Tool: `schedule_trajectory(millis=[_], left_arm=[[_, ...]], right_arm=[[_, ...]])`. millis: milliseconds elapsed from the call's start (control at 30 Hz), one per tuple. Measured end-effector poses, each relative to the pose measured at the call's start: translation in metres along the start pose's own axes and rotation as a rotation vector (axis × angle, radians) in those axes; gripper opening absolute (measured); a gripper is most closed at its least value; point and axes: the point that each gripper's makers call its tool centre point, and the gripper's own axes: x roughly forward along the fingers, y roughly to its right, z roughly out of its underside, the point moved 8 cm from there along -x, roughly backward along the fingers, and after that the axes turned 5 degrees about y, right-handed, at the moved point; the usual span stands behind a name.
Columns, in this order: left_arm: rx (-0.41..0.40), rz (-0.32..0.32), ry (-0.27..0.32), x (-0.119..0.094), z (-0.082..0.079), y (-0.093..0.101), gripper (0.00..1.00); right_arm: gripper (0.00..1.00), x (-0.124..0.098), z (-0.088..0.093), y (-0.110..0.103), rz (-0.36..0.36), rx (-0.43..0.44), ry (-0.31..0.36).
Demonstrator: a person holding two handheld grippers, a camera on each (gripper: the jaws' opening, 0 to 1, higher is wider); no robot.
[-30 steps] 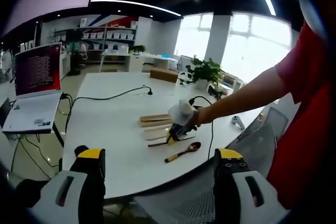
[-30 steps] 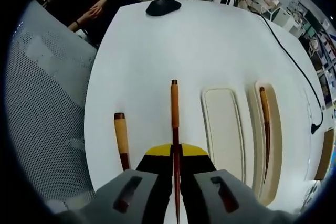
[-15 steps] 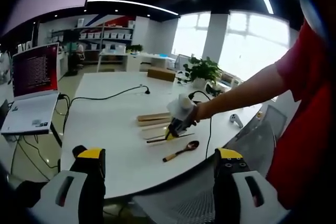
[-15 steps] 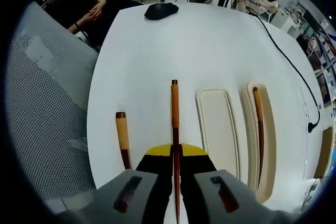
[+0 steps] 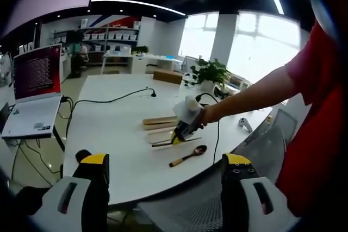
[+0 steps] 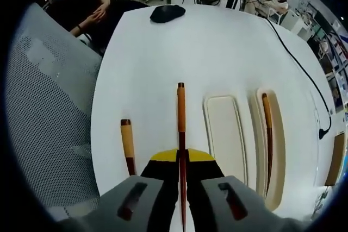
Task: Arrange the utensils inside the cutlery case until each visible utensil rests in its matching compartment.
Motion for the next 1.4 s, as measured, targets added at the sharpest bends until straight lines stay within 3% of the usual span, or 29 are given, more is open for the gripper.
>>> schedule_trajectory(millis=[167, 267, 1100, 1400], left_arm=[[0.001, 0.002, -0.006, 0.001, 0.001, 0.0, 0.86], [0.006, 0.005, -0.011, 0.002, 0.001, 0.0, 0.86], [-0.002, 0.011, -0.021, 0.009, 0.0, 0.002, 0.86], [-0.005, 0.007, -0.036, 0.012, 0.001, 0.002, 0.86]], right_arm=[[0.0, -0.007, -0.001, 0.008, 0.008, 0.007, -0.017], [0.0, -0.016, -0.005, 0.019, 0.025, 0.026, 0.005], [0.0, -0.067, -0.015, 0.083, 0.075, -0.038, 0.002], [0.0, -0.071, -0.017, 0.101, 0.079, -0.044, 0.016]])
